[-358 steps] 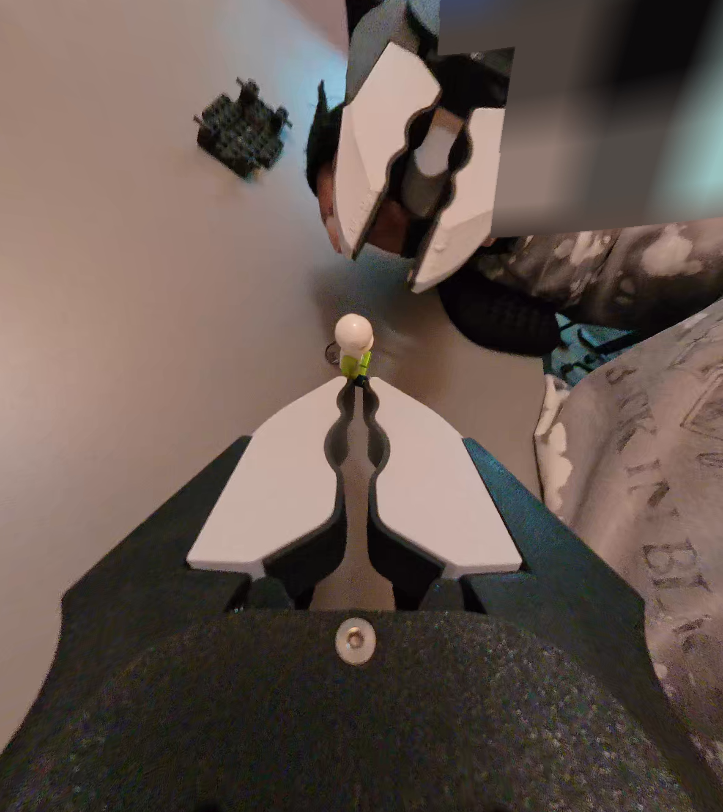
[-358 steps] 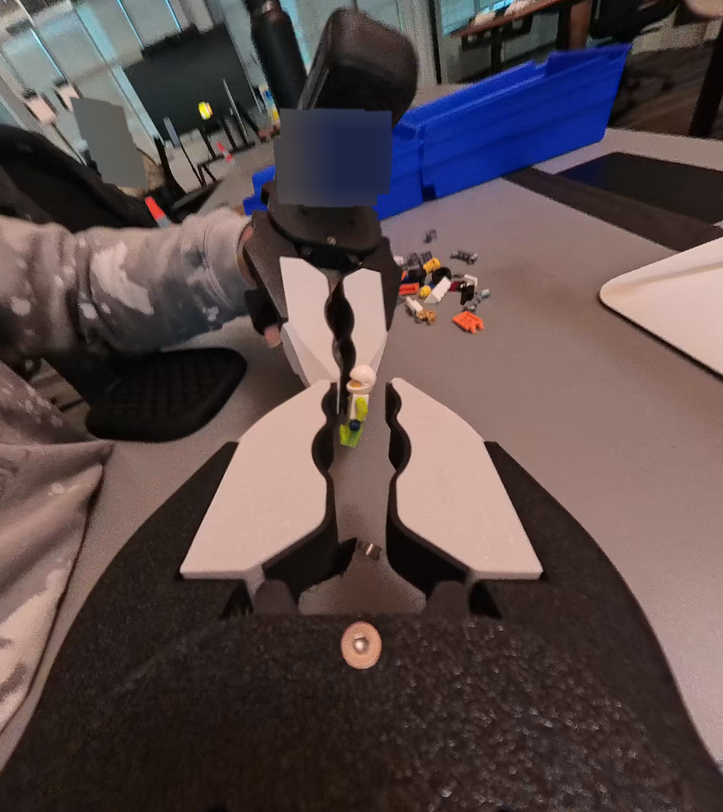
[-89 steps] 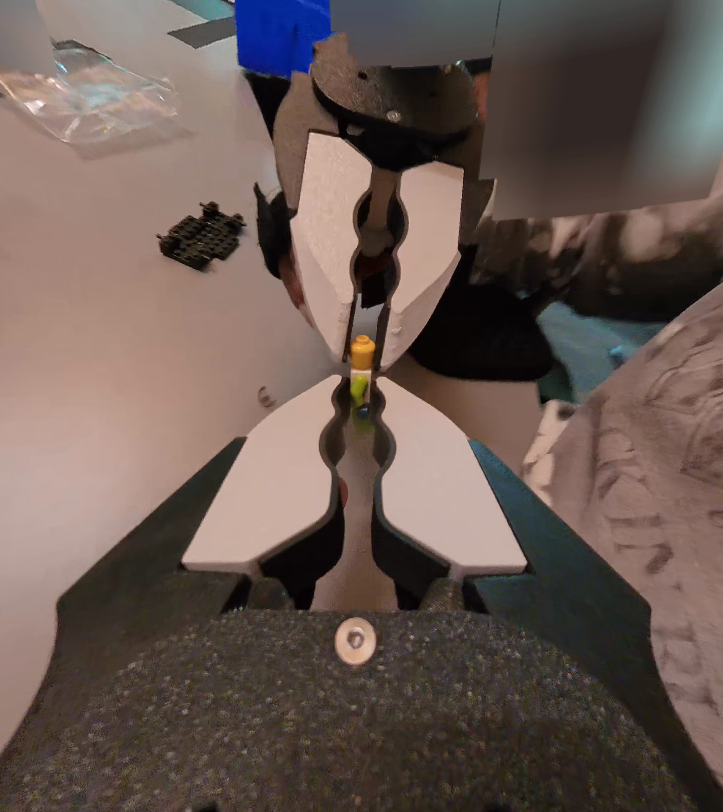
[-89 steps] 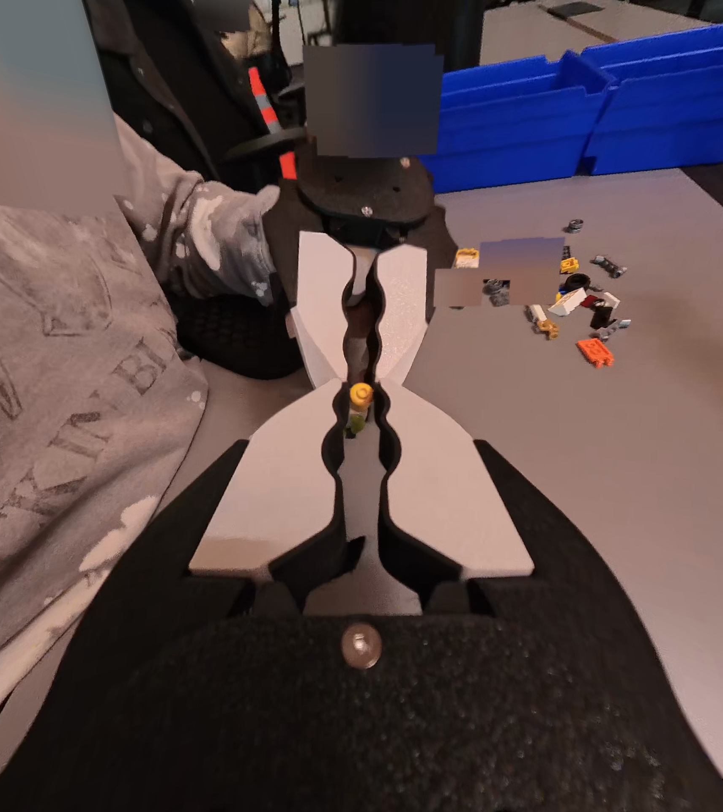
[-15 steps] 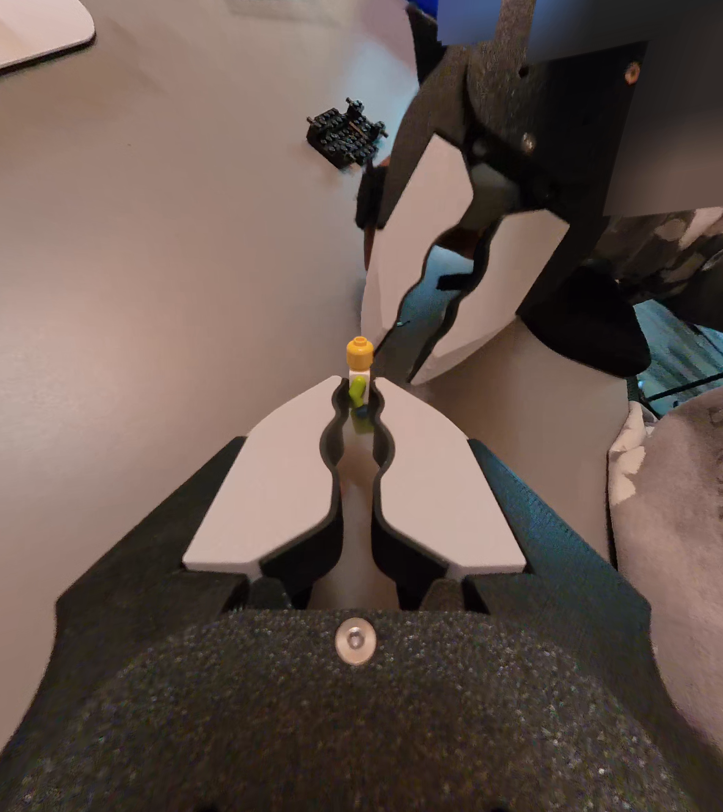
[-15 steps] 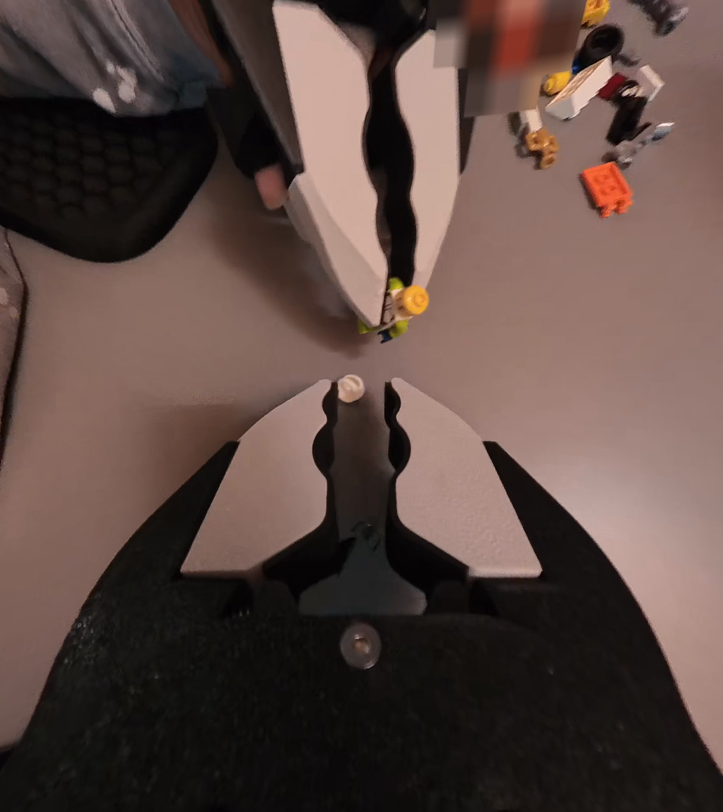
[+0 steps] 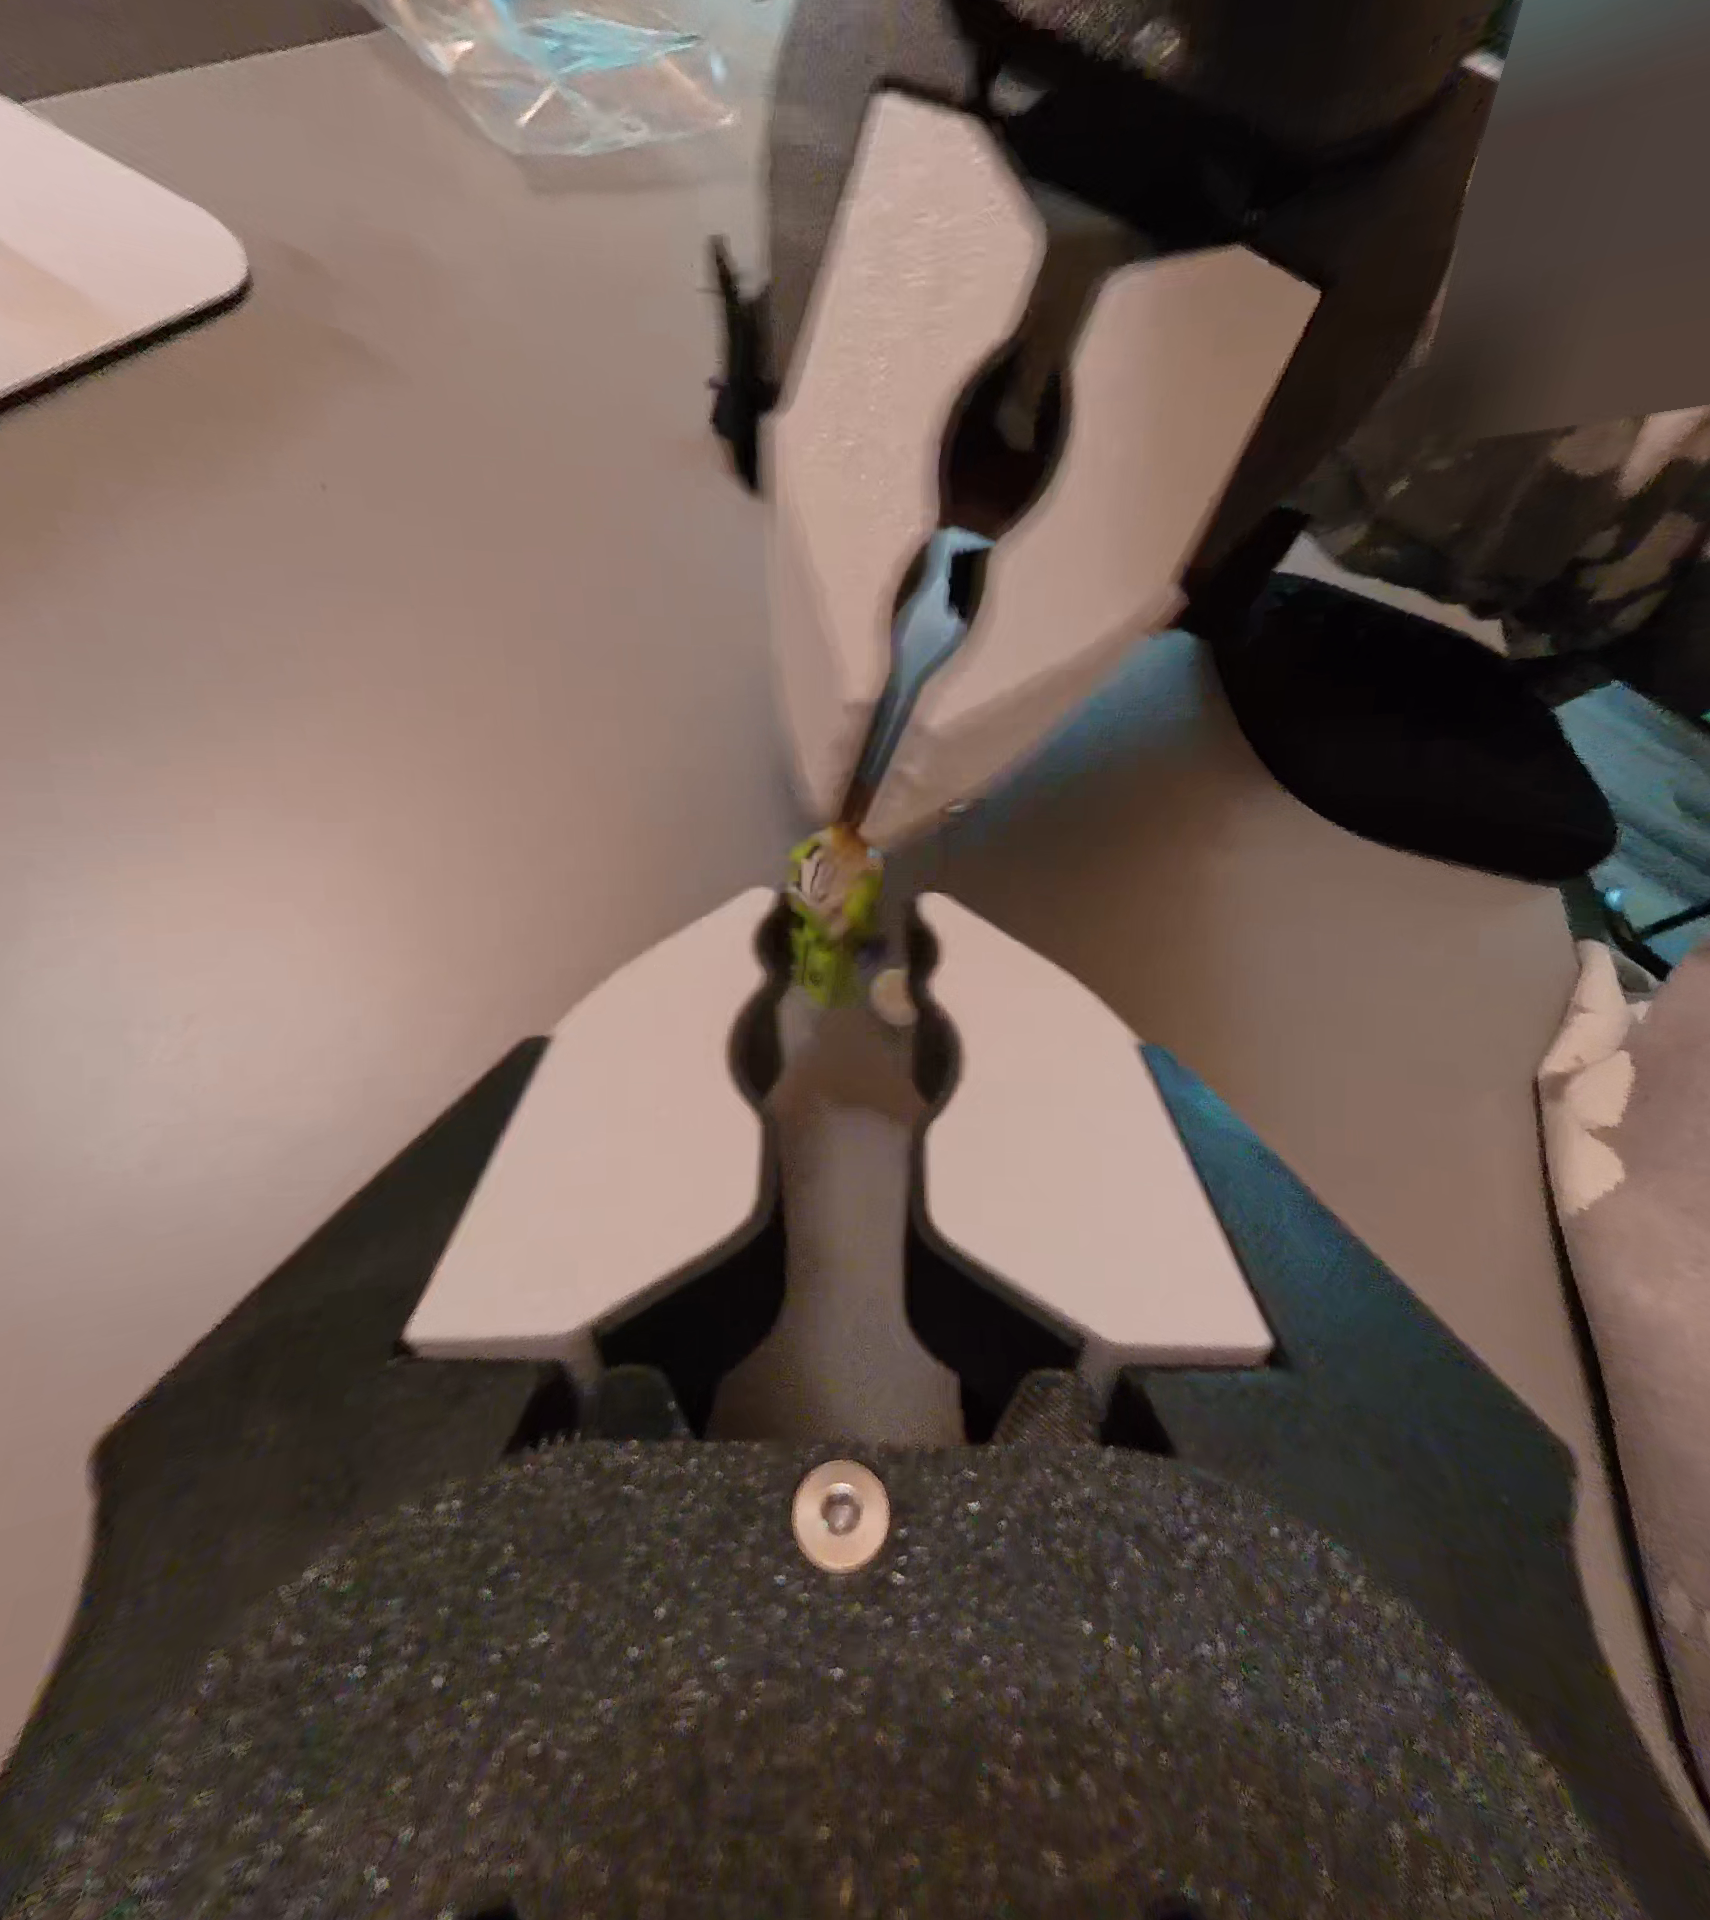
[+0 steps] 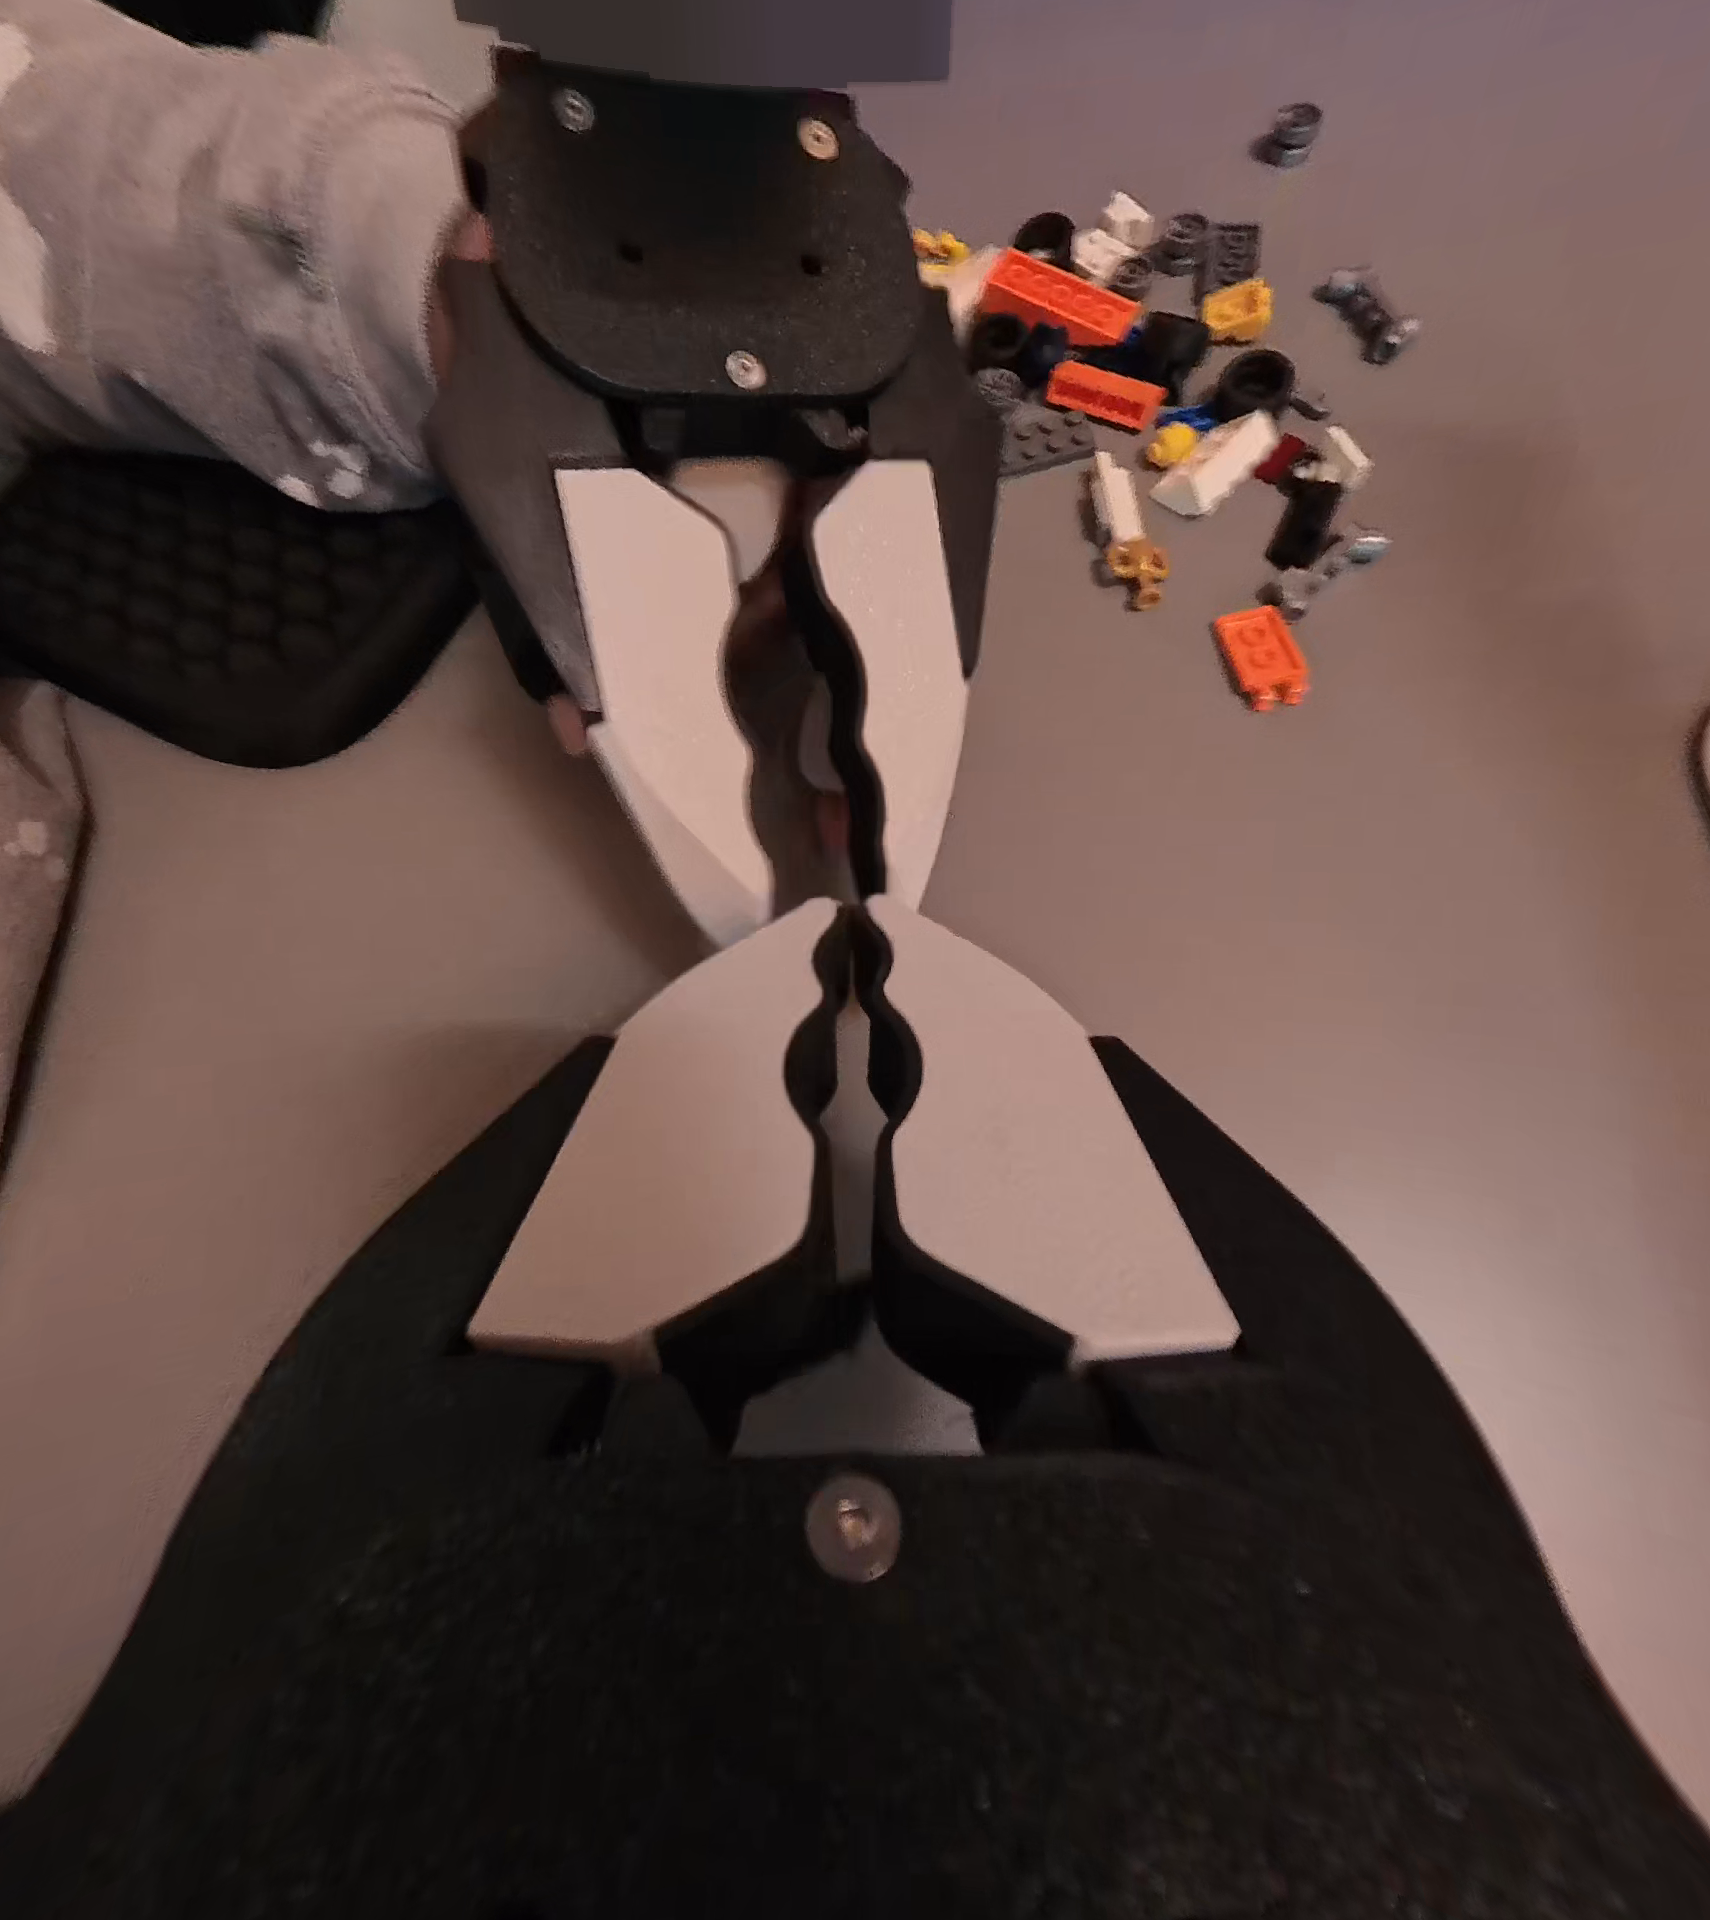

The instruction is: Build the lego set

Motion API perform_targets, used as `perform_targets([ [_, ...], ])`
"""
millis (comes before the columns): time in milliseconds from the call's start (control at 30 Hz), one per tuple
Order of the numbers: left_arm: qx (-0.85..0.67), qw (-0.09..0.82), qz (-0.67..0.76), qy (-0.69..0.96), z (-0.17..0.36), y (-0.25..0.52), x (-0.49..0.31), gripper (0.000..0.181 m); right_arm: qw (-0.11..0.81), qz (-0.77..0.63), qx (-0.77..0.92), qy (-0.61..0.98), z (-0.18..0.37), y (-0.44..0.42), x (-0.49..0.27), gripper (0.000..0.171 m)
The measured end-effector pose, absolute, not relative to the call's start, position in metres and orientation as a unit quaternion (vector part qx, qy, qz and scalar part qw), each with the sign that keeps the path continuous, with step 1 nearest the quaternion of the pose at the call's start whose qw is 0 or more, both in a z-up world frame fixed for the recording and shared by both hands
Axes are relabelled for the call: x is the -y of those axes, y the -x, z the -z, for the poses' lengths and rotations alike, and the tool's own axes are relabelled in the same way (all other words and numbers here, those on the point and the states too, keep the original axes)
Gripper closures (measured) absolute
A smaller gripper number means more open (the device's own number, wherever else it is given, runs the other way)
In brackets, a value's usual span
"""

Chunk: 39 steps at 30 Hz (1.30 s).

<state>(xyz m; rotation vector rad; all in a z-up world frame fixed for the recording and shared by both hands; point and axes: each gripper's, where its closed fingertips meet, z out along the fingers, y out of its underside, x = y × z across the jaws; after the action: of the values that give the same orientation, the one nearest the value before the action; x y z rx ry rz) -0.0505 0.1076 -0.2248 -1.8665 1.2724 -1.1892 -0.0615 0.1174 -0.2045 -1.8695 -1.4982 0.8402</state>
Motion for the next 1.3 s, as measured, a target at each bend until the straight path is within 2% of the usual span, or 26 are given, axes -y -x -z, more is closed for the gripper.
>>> perform_targets([
  [67, -0.481, 0.294, 0.403, 0.721, 0.231, 0.057, -0.118, 0.147, 0.301, -0.280, 0.571, 0.711, 0.203, 0.056, -0.128, 0.171],
  [200, -0.482, 0.316, 0.368, 0.729, 0.229, 0.066, -0.127, 0.165, 0.287, -0.206, 0.600, 0.718, 0.215, 0.046, -0.140, 0.171],
  [333, -0.494, 0.322, 0.342, 0.732, 0.233, 0.069, -0.128, 0.169, 0.294, -0.201, 0.577, 0.735, 0.218, 0.024, -0.148, 0.168],
  [533, -0.496, 0.331, 0.327, 0.733, 0.235, 0.068, -0.130, 0.172, 0.345, -0.198, 0.469, 0.789, 0.201, -0.053, -0.165, 0.159],
  [667, -0.504, 0.334, 0.328, 0.726, 0.233, 0.064, -0.126, 0.174, 0.326, -0.183, 0.457, 0.807, 0.217, -0.089, -0.150, 0.156],
  [867, -0.530, 0.340, 0.324, 0.706, 0.230, 0.058, -0.114, 0.175, 0.284, -0.194, 0.574, 0.744, 0.250, -0.060, -0.086, 0.152],
  [933, -0.534, 0.337, 0.324, 0.704, 0.231, 0.056, -0.112, 0.175, 0.280, -0.169, 0.593, 0.736, 0.258, -0.050, -0.082, 0.151],
  [1067, -0.554, 0.318, 0.321, 0.699, 0.237, 0.056, -0.103, 0.174, 0.268, -0.206, 0.581, 0.741, 0.262, -0.029, -0.076, 0.147],
  [1300, -0.620, 0.292, 0.290, 0.668, 0.255, 0.054, -0.085, 0.167, 0.274, -0.205, 0.576, 0.742, 0.264, -0.019, -0.076, 0.162],
])
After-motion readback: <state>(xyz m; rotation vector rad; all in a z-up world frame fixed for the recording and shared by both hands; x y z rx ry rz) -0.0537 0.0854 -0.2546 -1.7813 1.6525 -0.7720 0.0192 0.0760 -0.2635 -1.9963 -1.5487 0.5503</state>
